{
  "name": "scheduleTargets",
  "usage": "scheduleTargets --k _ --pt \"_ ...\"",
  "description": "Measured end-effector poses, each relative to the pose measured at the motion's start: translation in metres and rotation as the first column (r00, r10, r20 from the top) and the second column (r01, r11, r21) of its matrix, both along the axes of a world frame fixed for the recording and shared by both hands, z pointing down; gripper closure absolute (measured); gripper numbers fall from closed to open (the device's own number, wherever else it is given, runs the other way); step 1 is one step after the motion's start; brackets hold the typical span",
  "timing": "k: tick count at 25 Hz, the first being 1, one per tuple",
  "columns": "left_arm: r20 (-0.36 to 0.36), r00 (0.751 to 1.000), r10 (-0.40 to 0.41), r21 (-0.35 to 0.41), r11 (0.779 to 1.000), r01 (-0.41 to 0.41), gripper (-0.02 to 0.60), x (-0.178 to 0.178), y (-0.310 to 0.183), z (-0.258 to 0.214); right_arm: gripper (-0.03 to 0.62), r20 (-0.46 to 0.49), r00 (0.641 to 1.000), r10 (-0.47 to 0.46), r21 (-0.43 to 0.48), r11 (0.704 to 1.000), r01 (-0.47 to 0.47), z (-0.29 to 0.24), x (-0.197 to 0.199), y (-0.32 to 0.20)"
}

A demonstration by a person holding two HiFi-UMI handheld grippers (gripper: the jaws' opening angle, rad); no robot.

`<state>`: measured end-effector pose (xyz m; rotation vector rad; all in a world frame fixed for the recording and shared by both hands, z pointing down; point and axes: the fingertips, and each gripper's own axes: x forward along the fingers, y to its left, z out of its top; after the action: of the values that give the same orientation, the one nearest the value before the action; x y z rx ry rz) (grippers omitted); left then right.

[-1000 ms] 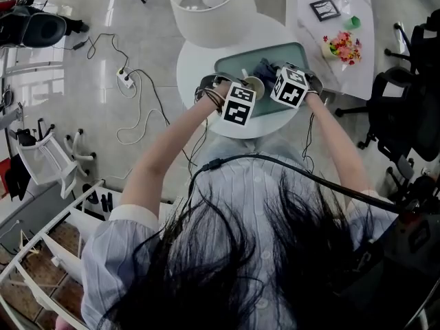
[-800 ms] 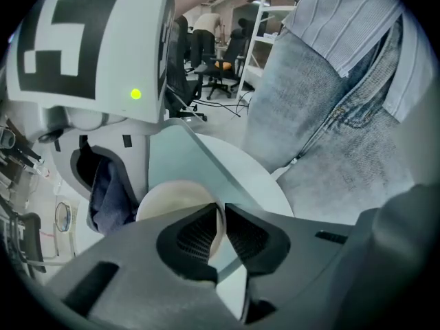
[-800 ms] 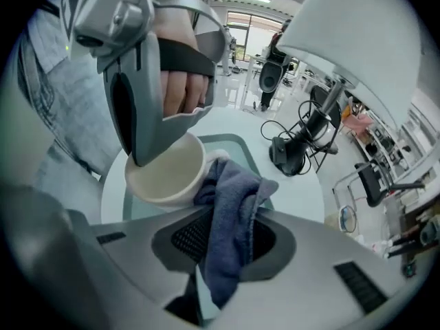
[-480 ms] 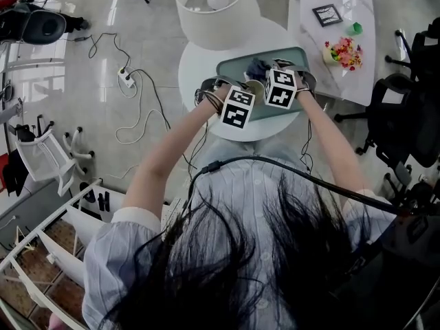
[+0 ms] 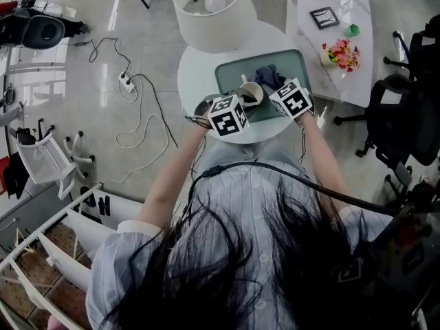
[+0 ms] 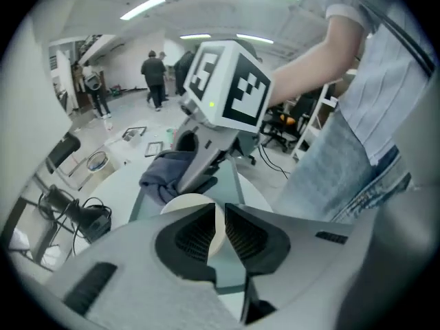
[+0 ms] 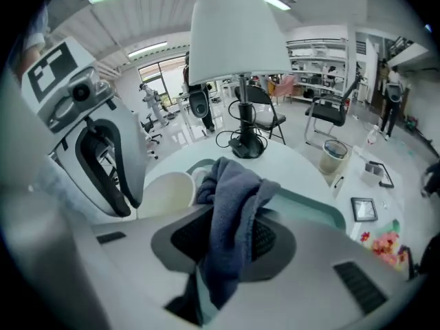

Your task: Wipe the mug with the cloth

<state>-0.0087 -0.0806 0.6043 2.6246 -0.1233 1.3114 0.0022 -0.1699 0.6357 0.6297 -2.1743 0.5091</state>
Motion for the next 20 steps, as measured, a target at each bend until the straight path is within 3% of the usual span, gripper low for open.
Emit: scheduleTargets --k 3,6,10,14,20 --pt "-0.073 0.979 -0.188 -0.035 0.982 0.186 0.540 0.001 -0.007 -0.014 0.500 0.028 0.998 0.064 0.014 0.998 -0.064 -0.011 0.009 0.006" --pt "-0.126 0.931 -0.343 -0.072 0.939 0.336 0.540 -0.004 -0.009 -0.023 0.500 0.068 0.990 0.121 0.027 0.992 -0.123 -0.025 0.014 0.013" --pt "-0.156 0.863 -0.481 -0.077 0.876 0.475 0.540 -0.016 -0.013 -0.031 0.500 0.129 0.974 0.185 0.024 0.982 -0.189 -0.043 0.023 0.025" --pt "-0.188 0.766 -0.614 -0.110 0.788 0.605 0.540 -0.028 -0.011 -0.038 0.500 0.181 0.959 0.219 0.016 0.974 -0.226 -0.060 0.028 0.040" --pt "-0.215 0.573 -0.791 -0.197 0.610 0.767 0.540 -0.043 -0.013 -0.043 0.500 0.235 0.948 0.216 0.020 0.974 -0.227 -0.072 0.029 0.053"
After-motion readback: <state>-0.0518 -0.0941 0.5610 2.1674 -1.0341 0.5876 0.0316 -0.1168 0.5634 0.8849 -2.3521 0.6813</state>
